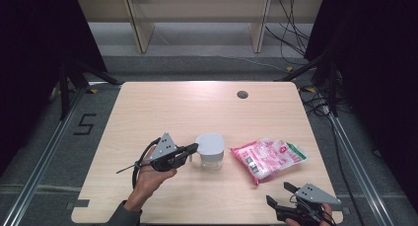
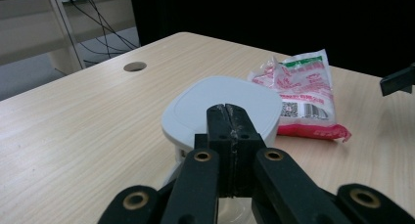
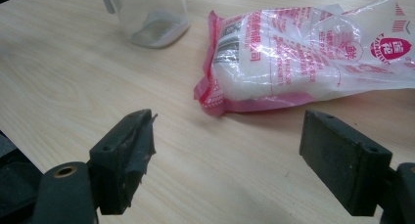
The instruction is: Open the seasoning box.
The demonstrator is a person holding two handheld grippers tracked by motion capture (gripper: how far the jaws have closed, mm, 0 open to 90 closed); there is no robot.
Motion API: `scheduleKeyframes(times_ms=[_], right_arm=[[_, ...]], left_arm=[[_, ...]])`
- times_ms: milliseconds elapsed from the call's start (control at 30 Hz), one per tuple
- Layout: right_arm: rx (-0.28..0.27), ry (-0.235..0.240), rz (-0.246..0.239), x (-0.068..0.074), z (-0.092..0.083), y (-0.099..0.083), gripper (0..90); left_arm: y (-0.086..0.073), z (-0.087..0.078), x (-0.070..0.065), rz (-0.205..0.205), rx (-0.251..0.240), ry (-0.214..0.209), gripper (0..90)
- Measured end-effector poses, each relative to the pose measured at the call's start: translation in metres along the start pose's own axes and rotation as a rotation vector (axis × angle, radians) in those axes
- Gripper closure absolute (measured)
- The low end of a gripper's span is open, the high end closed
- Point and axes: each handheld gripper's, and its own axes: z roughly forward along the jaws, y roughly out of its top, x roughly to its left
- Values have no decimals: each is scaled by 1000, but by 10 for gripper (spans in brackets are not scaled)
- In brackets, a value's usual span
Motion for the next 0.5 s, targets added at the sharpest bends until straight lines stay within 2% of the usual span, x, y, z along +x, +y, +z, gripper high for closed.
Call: scheduleKeyframes(times_ms=[33,100,133,167,200,233,267,300,400,433,500], right_arm=[[-2,2,-7,0,0,0,213],[-16,3,-35,-2,2,0,213],[-15,4,-34,-2,2,0,213],[-20,-1,-37,-2,2,0,213],[-13,-3,-11,0,2,0,213],[-13,-3,-11,0,2,0,213],[-15,-2,-34,-1,2,0,213],[-10,2,-18,0,2,0,213],[-11,3,-14,1,2,1,213],[-19,3,-35,0,3,1,214],[-18,-1,-37,0,3,1,214]], left_arm=[[-1,1,0,-28,3,-7,895],[-2,1,3,-19,10,1,894],[-3,3,4,-40,-4,-6,894],[-3,2,4,-37,3,2,894],[-3,3,5,-24,5,3,894],[-3,3,5,-25,4,7,894],[-3,5,6,-28,5,11,894],[-3,5,6,-28,5,11,894],[-3,7,9,-14,1,26,893],[-4,8,10,-26,-8,14,893],[-4,8,12,-25,-2,26,892]])
